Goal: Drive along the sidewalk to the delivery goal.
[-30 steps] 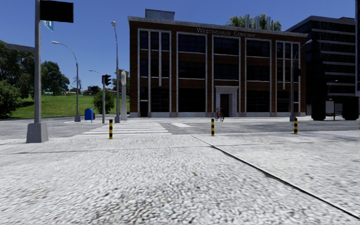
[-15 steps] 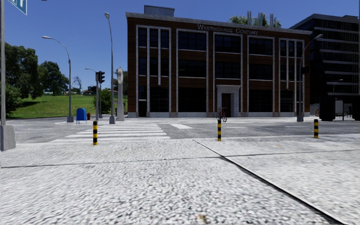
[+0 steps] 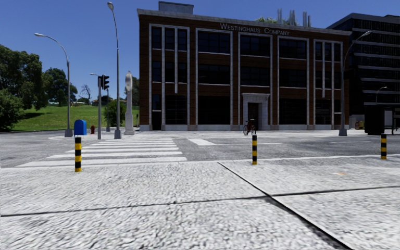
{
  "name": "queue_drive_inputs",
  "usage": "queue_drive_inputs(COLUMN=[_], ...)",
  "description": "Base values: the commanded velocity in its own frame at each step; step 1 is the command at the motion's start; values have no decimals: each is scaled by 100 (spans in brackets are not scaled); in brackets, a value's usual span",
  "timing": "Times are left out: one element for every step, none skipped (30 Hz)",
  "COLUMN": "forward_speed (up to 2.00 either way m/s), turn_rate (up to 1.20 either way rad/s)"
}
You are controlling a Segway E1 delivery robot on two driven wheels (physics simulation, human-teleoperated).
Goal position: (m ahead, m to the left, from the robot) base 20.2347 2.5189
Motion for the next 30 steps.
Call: queue_drive_inputs(forward_speed=[200, 200, 200, 200, 200, 200, 194, 179, 179, 171, 168, 161, 161, 158, 158, 157, 157, 157, 157, 157, 157, 159, 161, 163, 170, 171, 171, 171, 171, 177], turn_rate=[0, 0, 0, 0, 0, 0, 13, 29, 29, 43, 47, 47, 47, 47, 47, 47, 47, 47, 47, 49, 49, 51, 52, 52, 52, 52, 52, 52, 52, 52])
